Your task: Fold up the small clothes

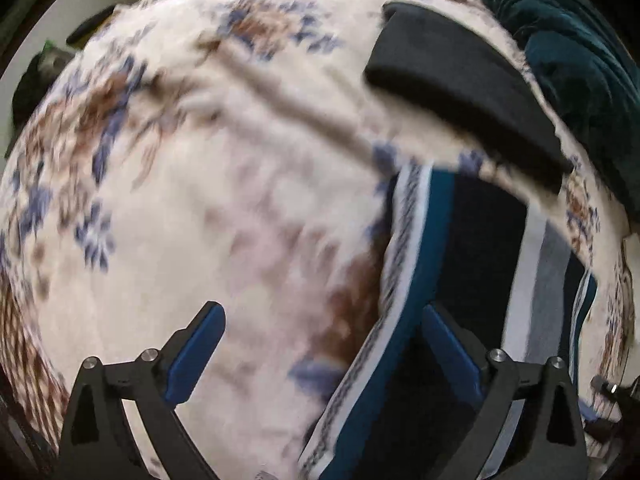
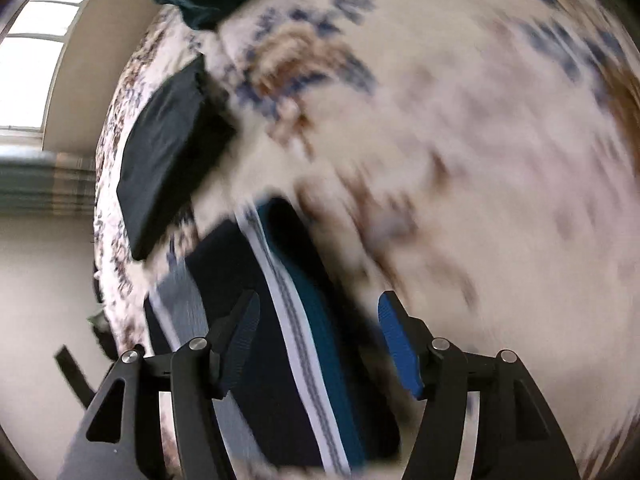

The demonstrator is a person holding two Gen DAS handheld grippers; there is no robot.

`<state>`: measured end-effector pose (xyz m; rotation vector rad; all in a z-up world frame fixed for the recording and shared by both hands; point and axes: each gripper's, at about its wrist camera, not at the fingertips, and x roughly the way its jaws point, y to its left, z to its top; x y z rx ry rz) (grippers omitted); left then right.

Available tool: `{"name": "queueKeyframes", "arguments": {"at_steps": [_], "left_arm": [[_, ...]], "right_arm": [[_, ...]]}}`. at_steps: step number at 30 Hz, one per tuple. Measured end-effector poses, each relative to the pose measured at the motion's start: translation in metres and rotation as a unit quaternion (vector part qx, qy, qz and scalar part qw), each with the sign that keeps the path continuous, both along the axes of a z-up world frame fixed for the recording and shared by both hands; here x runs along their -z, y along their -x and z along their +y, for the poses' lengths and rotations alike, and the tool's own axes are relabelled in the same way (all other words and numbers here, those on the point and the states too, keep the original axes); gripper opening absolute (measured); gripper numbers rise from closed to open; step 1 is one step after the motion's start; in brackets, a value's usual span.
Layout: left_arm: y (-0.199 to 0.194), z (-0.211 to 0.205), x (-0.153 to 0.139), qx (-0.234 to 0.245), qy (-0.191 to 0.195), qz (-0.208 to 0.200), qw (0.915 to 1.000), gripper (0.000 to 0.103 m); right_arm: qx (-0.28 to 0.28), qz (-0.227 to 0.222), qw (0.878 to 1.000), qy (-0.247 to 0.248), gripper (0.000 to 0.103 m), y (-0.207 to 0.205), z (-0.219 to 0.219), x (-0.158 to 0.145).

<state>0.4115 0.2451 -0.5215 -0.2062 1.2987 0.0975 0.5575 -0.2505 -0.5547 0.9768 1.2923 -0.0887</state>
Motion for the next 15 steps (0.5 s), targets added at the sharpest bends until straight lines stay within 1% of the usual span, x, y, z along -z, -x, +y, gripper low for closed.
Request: {"name": "queueKeyframes", "arguments": {"at_steps": [1, 3, 5, 6, 8, 9, 10, 12, 13, 14, 15], "left_arm": [[0.006, 0.001, 0.01, -0.005, 0.008, 0.016, 0.9998, 0.101], [0.009, 0.002, 0.025, -0.006, 0.036, 0.034, 0.9988, 0.101], [0.011, 0.0, 0.04, -0.003, 0.046, 0.05, 0.9977, 0.102], [0.01, 0.002, 0.043, -0.006, 0.052, 0.051, 0.9973, 0.103], [0.005, 0.005, 0.039, -0.011, 0.07, 0.047, 0.9964, 0.103], [0.002, 0.007, 0.034, -0.008, 0.085, 0.038, 0.9956, 0.103], [-0.002, 0.008, 0.029, -0.004, 0.102, 0.026, 0.9944, 0.103], [-0.012, 0.006, 0.021, 0.016, 0.152, 0.003, 0.9882, 0.103], [-0.019, 0.002, 0.023, 0.027, 0.181, -0.002, 0.9832, 0.103], [-0.026, -0.001, 0.027, 0.037, 0.191, -0.001, 0.9809, 0.103], [-0.031, -0.006, 0.034, 0.05, 0.199, 0.003, 0.9787, 0.103]], "right_arm": [[0.003, 0.007, 1.0, -0.011, 0.064, 0.011, 0.002, 0.003], [-0.005, 0.018, 0.999, -0.044, 0.064, 0.036, 0.016, 0.015], [-0.032, 0.014, 0.998, -0.054, 0.064, 0.045, 0.03, 0.027], [-0.054, 0.019, 0.998, -0.041, 0.064, 0.047, 0.039, 0.034], [-0.107, 0.055, 0.993, 0.02, 0.064, 0.046, 0.051, 0.048], [-0.115, 0.062, 0.991, 0.023, 0.064, 0.046, 0.051, 0.053], [-0.109, 0.058, 0.992, 0.009, 0.064, 0.047, 0.048, 0.054], [-0.096, 0.031, 0.995, -0.02, 0.064, 0.044, 0.041, 0.048], [-0.094, 0.004, 0.995, -0.03, 0.065, 0.038, 0.035, 0.042], [-0.093, -0.008, 0.995, -0.031, 0.071, 0.035, 0.033, 0.041], [-0.093, -0.032, 0.994, -0.044, 0.075, 0.027, 0.03, 0.041]]}}
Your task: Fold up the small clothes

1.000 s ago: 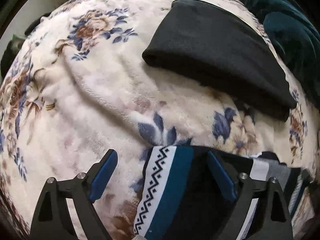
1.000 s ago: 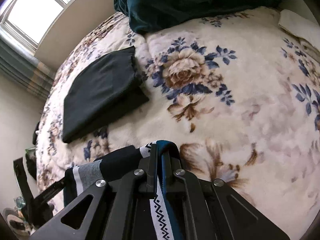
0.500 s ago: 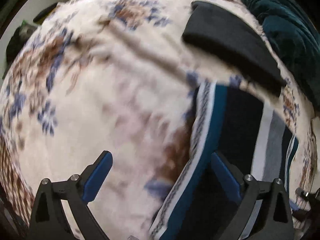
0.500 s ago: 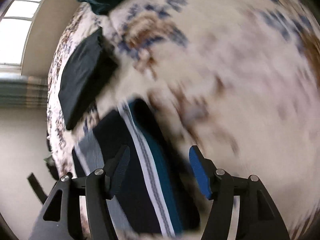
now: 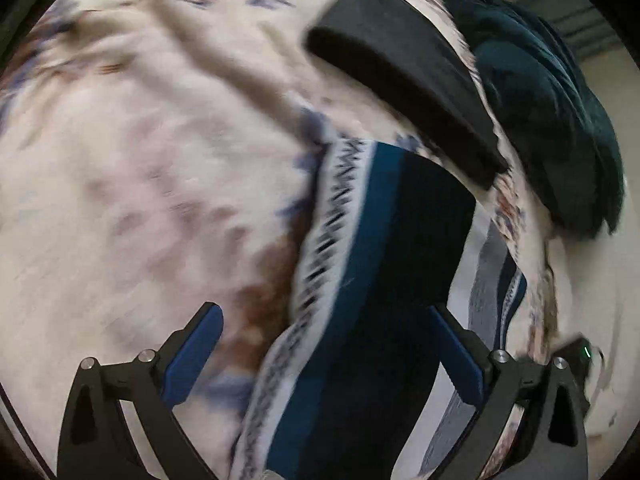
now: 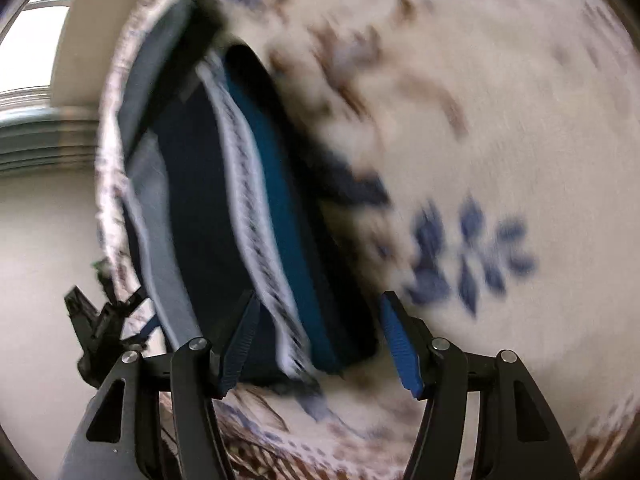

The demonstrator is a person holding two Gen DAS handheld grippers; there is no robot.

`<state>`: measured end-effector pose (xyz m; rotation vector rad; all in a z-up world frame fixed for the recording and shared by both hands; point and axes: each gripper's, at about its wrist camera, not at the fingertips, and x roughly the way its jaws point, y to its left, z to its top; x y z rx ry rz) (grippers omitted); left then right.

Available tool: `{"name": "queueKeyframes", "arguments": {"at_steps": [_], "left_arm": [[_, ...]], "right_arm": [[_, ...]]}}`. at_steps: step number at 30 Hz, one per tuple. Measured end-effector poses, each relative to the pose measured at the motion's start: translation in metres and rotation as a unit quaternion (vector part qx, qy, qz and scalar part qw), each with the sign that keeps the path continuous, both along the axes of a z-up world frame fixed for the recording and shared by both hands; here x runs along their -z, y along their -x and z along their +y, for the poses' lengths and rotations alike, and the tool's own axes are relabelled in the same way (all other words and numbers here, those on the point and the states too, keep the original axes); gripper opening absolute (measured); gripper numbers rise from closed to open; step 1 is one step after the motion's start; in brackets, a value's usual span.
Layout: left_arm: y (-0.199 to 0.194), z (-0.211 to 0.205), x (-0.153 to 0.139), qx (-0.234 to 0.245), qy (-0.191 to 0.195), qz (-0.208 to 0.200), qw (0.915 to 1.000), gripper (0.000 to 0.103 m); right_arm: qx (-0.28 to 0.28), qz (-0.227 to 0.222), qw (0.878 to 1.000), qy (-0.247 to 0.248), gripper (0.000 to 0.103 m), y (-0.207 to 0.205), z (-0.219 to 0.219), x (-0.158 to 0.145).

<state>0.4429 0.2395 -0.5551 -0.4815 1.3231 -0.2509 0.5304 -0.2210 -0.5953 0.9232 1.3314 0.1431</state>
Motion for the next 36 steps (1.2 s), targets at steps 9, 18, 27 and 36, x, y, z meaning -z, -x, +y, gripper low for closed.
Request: {"name": "queueKeyframes", "arguments": {"at_steps": [9, 18, 27, 36], "left_arm": [[-0.029, -0.023, 0.021, 0.036, 0.056, 0.003, 0.9978, 0.103], [-0.02, -0.027, -0.008, 0.042, 0.091, -0.056, 0.9934, 0.024], [-0.044, -0.03, -0.082, 0.043, 0.105, -0.096, 0.9888, 0.022], [-0.187, -0.036, -0.157, 0.042, 0.091, -0.159, 0.9821, 0.022]], "right_arm": [[-0.044, -0.017, 0.989, -0.137, 0.081, -0.065, 0.015, 0.056], [-0.098, -0.034, 0.98, -0.17, 0.043, -0.069, 0.063, 0.059], [-0.092, -0.069, 0.987, -0.111, 0.028, -0.061, 0.068, -0.003], [-0.078, -0.141, 0.981, -0.108, 0.028, -0.076, 0.068, -0.058]]}}
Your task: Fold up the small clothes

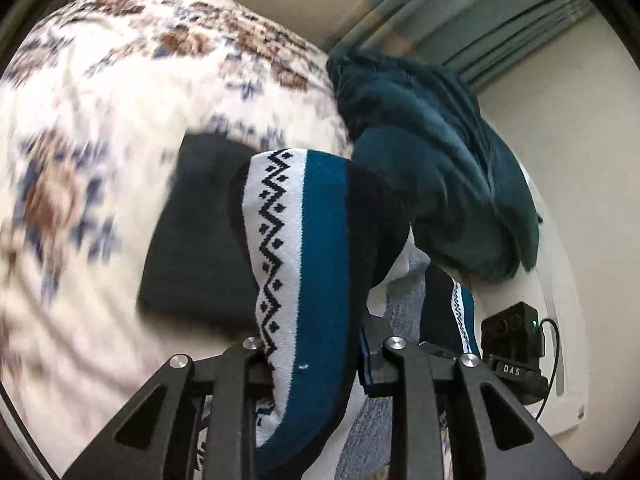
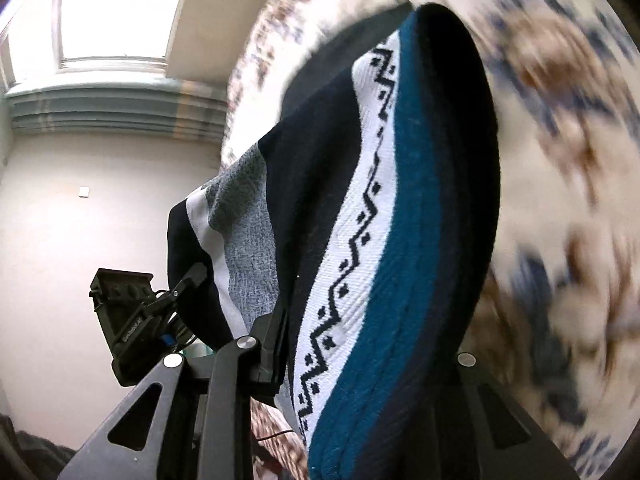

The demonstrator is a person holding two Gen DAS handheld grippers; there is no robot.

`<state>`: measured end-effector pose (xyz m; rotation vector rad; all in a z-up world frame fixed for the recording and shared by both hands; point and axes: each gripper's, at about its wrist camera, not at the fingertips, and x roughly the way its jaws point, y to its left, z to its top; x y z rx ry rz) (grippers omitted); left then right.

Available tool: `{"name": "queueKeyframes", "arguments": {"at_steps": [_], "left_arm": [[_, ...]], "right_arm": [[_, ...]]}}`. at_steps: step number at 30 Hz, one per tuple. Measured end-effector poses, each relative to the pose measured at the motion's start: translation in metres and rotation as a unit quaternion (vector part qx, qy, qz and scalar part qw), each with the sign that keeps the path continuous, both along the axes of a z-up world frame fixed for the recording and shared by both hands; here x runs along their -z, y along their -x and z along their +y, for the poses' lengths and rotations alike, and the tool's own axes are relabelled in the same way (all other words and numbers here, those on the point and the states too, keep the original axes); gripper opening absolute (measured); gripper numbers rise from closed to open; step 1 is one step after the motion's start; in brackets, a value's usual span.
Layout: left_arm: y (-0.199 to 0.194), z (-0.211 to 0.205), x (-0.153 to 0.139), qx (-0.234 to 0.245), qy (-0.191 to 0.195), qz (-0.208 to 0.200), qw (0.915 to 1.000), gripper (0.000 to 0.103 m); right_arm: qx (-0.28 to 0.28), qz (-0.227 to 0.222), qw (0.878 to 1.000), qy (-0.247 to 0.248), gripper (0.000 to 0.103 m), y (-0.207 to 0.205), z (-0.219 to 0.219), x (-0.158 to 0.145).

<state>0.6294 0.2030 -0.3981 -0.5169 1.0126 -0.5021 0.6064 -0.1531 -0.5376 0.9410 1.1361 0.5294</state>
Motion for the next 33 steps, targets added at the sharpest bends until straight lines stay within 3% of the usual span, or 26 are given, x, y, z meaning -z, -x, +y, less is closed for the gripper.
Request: {"name": "queueKeyframes", "arguments": {"at_steps": [5, 8, 10, 12, 13, 15, 16, 17, 18, 22, 26, 28, 31, 33], "left_arm": [[-0.105, -0.008, 0.024, 0.001, -0.014, 0.013, 0.9998, 0.023], [-0.154, -0.004, 0.064, -0.002, -0.023, 0.055, 0.9982, 0.025], [-0.176, -0.001, 0.101, -0.002, -0.052, 0.099, 0.9937, 0.028], [-0.185, 0.001, 0.126, 0.0, -0.069, 0.124, 0.9899, 0.038], [-0.187, 0.005, 0.136, -0.002, -0.067, 0.131, 0.9891, 0.049], [-0.188, 0.01, 0.141, 0.003, -0.05, 0.129, 0.9904, 0.052], [-0.187, 0.01, 0.139, 0.007, -0.055, 0.126, 0.9905, 0.055], [-0.183, 0.009, 0.135, 0.011, -0.068, 0.121, 0.9903, 0.062], [-0.181, 0.008, 0.13, 0.013, -0.08, 0.117, 0.9898, 0.064], [-0.159, 0.009, 0.118, 0.0, -0.15, 0.096, 0.9839, 0.09], [-0.134, 0.016, 0.124, -0.017, -0.188, 0.087, 0.9782, 0.09], [-0.124, 0.016, 0.121, -0.029, -0.203, 0.076, 0.9759, 0.09], [-0.104, 0.005, 0.101, -0.044, -0.242, 0.047, 0.9683, 0.09], [-0.09, -0.004, 0.088, -0.048, -0.265, 0.03, 0.9626, 0.094]], "right_arm": [[0.015, -0.013, 1.0, 0.005, 0.028, -0.008, 0.001, 0.016], [0.017, -0.005, 1.0, 0.019, 0.028, -0.068, -0.002, 0.027], [0.011, 0.012, 0.999, 0.028, 0.028, -0.1, -0.004, 0.042], [-0.001, 0.031, 0.999, 0.042, 0.028, -0.127, -0.002, 0.063], [-0.007, 0.041, 0.998, 0.056, 0.028, -0.136, 0.0, 0.074], [-0.018, 0.067, 0.995, 0.074, 0.029, -0.148, -0.003, 0.093], [-0.018, 0.08, 0.994, 0.076, 0.035, -0.147, -0.003, 0.103], [-0.012, 0.093, 0.992, 0.079, 0.05, -0.148, -0.007, 0.109], [-0.002, 0.104, 0.991, 0.081, 0.055, -0.147, -0.014, 0.112], [0.02, 0.099, 0.988, 0.119, 0.057, -0.115, -0.038, 0.09], [0.06, 0.105, 0.981, 0.154, 0.055, -0.08, -0.071, 0.086], [0.075, 0.115, 0.976, 0.168, 0.047, -0.072, -0.081, 0.093], [0.079, 0.119, 0.969, 0.202, 0.048, -0.065, -0.088, 0.097], [0.082, 0.113, 0.959, 0.245, 0.051, -0.07, -0.072, 0.081]]}}
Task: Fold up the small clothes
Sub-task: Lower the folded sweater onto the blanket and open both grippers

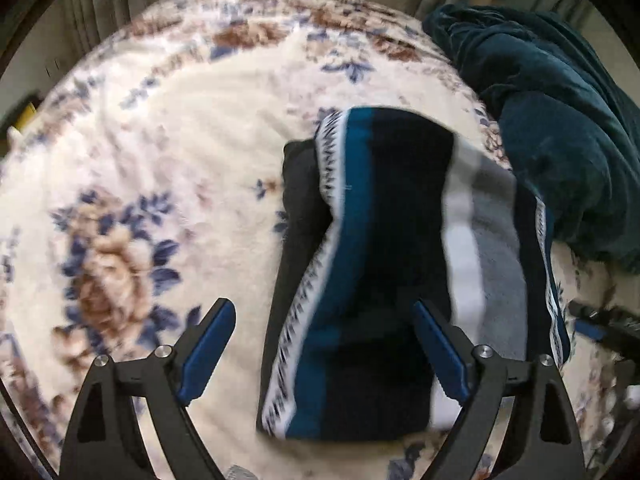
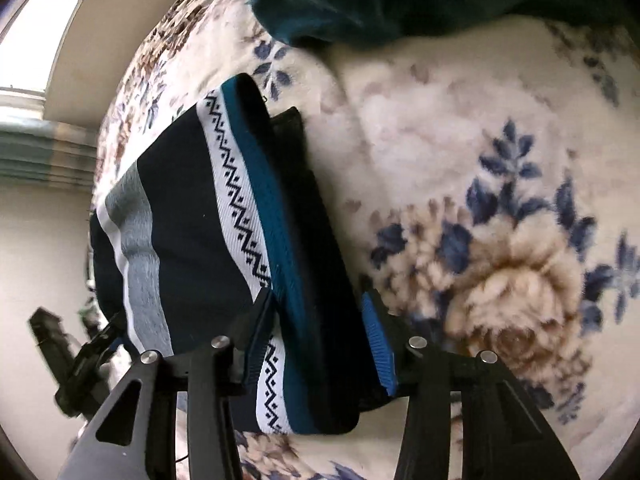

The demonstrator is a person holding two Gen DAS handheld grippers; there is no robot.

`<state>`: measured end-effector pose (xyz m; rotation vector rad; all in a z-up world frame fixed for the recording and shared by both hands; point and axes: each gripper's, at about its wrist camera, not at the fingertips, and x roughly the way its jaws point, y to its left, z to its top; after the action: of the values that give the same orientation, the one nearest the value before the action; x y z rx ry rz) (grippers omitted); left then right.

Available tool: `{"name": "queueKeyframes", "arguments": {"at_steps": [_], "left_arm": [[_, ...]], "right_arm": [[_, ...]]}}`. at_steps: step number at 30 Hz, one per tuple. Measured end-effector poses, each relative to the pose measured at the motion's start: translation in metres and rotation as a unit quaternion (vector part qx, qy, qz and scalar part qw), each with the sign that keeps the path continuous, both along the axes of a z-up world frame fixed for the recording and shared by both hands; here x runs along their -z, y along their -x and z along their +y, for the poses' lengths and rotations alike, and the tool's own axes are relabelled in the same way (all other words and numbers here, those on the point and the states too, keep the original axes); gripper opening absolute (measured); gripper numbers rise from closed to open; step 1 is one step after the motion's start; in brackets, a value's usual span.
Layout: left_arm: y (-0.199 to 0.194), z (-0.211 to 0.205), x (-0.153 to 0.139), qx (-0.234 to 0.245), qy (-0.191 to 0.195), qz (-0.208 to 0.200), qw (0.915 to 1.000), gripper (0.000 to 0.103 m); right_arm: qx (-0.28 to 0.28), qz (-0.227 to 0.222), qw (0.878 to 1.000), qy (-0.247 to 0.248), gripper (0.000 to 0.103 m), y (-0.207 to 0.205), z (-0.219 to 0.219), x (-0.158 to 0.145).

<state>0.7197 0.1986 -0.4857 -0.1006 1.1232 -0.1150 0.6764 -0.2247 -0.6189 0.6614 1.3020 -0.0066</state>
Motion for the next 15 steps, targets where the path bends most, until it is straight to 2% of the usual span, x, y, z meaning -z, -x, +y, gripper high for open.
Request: {"name": "queueKeyframes", "arguments": {"at_steps": [1, 2, 4, 7, 8, 9, 12, 15], "left_arm": [[0.01, -0.008, -0.009, -0.001, -0.024, -0.006, 0.9997, 0.101], [0.017, -0.012, -0.015, 0.0, -0.038, -0.01, 0.9992, 0.102], [0.035, -0.021, -0.029, 0.0, -0.058, -0.022, 0.9981, 0.102], [0.061, -0.03, -0.054, 0.001, -0.061, -0.028, 0.9977, 0.102], [0.068, -0.033, -0.063, 0.002, -0.063, -0.03, 0.9976, 0.102], [0.075, -0.036, -0.071, 0.001, -0.066, -0.033, 0.9973, 0.102], [0.095, -0.042, -0.096, 0.003, -0.064, -0.037, 0.9973, 0.102], [0.116, -0.044, -0.125, 0.002, -0.06, -0.049, 0.997, 0.101]], "right_arm": [[-0.002, -0.004, 1.0, 0.026, 0.065, -0.003, 0.011, -0.011], [-0.003, -0.016, 0.998, 0.066, 0.086, 0.004, 0.018, -0.027], [-0.004, -0.035, 0.99, 0.137, 0.1, 0.019, 0.035, -0.056], [-0.013, -0.058, 0.973, 0.221, 0.103, 0.038, 0.063, -0.101], [-0.016, -0.062, 0.969, 0.238, 0.103, 0.031, 0.077, -0.111], [-0.019, -0.069, 0.963, 0.26, 0.103, 0.043, 0.086, -0.126], [-0.026, -0.081, 0.955, 0.283, 0.103, 0.067, 0.108, -0.168], [-0.029, -0.093, 0.951, 0.293, 0.103, 0.102, 0.112, -0.206]]}}
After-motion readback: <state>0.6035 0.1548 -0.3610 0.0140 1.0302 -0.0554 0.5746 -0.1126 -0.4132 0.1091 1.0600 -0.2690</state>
